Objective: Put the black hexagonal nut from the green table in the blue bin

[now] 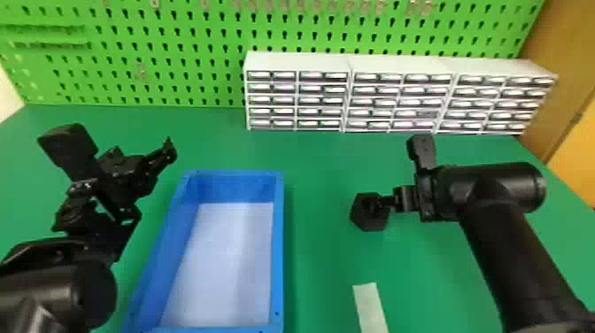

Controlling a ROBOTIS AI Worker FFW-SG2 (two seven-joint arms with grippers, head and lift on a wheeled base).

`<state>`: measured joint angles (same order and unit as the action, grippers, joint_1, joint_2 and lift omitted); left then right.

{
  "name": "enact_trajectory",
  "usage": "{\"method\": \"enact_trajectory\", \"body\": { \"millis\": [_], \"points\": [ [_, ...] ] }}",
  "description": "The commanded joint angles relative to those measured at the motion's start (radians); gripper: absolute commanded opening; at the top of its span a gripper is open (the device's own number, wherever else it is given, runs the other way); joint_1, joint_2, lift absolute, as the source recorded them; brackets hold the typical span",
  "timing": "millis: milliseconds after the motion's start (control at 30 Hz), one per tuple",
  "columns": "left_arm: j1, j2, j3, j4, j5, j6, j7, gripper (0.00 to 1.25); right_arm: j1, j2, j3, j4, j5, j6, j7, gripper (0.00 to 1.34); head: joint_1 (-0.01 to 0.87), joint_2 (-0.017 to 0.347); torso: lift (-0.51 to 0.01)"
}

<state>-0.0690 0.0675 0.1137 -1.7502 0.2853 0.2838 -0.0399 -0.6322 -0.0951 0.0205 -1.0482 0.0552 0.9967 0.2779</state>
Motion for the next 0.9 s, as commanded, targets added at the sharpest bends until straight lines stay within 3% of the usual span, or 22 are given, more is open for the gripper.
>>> {"method": "enact_trajectory", "body": {
  "millis": [0, 867],
  "points": [
    [0.0, 0.0, 0.0, 0.0, 0.0, 0.0, 0.0, 1.08, 0.002, 0.0, -0.001, 0.01, 0.0, -0.007, 0.0, 1.11, 0.692, 0.009, -0.097],
    [0.002, 0.0, 0.001, 0.0, 0.0, 0.0, 0.0, 1.08, 0.009, -0.002, 0.006, 0.022, 0.006, -0.012, 0.0, 1.11, 0.692, 0.009, -0.097]
  ]
}}
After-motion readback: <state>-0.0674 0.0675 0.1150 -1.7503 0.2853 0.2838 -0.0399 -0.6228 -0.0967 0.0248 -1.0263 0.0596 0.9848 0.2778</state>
